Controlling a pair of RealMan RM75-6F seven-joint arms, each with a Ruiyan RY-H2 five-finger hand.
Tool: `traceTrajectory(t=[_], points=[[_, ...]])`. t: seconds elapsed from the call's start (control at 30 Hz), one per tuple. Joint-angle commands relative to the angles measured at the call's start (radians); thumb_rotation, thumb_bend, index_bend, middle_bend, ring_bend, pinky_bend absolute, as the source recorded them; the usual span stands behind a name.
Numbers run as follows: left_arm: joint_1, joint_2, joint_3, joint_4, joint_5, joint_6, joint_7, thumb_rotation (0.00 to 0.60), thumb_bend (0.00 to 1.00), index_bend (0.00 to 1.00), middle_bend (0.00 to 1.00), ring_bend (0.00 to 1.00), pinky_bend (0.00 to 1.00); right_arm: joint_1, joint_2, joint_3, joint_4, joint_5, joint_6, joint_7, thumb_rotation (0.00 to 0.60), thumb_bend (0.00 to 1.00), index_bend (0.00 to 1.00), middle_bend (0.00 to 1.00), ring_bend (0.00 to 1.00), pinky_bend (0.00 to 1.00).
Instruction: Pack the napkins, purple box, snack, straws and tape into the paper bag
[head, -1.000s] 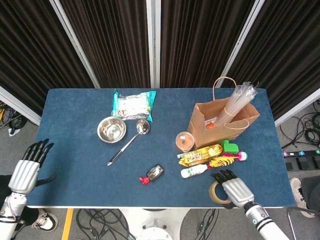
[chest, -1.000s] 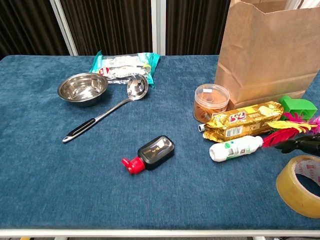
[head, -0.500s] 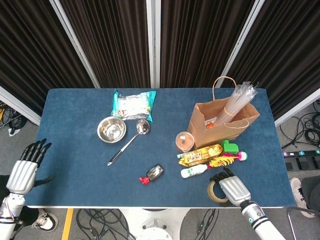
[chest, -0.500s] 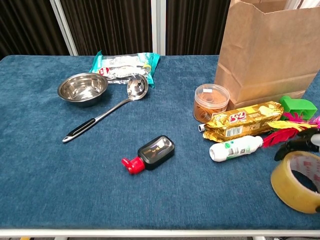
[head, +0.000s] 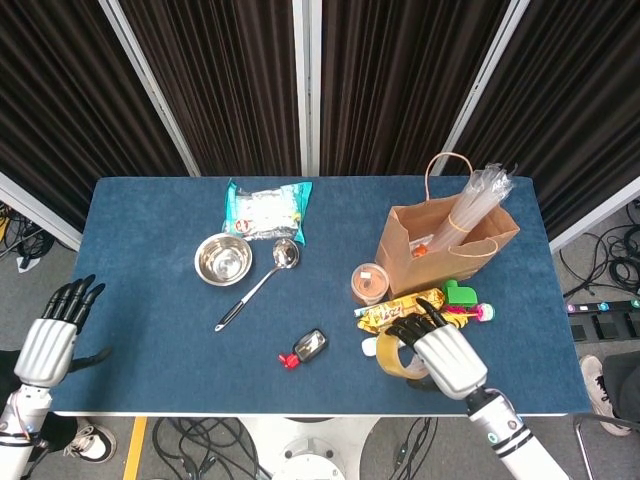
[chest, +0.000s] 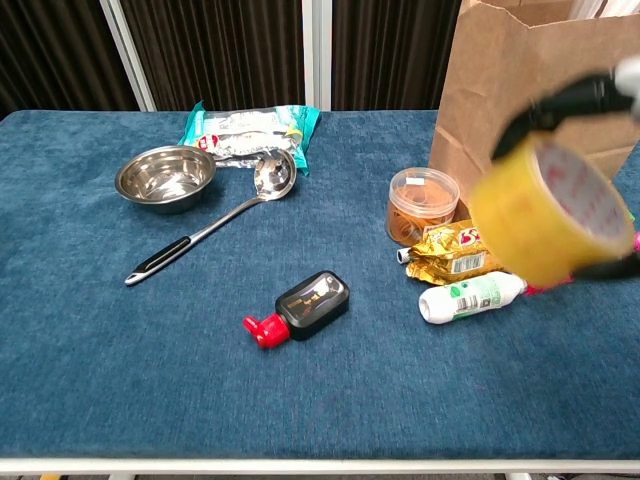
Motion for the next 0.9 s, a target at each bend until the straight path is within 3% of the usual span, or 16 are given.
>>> traceTrajectory(t=[0.03,0.27,0.47,0.63,0.9], points=[[0.0,0.003,-0.001,-0.003,0.002,0.003,0.0,0.6,0.16,0.06,0.01,0.0,0.11,0.044,0.029,0.086,-0.101,-0.017,0.03,-0.087,0.6,0.08,0.32,0.39,0.23,0.09],[0.002,0.009,-0.006,-0.011,-0.002,0.01,-0.002,0.6,0.15,0.06,0.01,0.0,0.11,0.149,0.019,0.314,-0.158,0.12,0.093,-0.262,0.6,0.09,0.34,0.41,0.23,0.1],[0.001,0.011,-0.009,-0.007,-0.006,0.008,-0.01,0.6,0.16,0.06,0.01,0.0,0.11,0.196,-0.003,0.424,-0.043,0.226,0.168,-0.277,0.6,0.1,0.34,0.41,0.24,0.1],[0.001,0.009,-0.006,-0.003,-0.003,0.005,-0.011,0.6,0.16,0.06,0.01,0.0,0.11,0.206,-0.037,0.452,0.094,0.331,0.195,-0.215,0.6,0.11,0.34,0.41,0.24,0.1],[-0.005,-0.001,0.005,0.003,0.007,-0.01,0.004,0.6,0.16,0.06,0.01,0.0,0.11,0.22,-0.115,0.416,0.319,0.384,0.163,-0.039,0.6,0.11,0.34,0.41,0.24,0.1]])
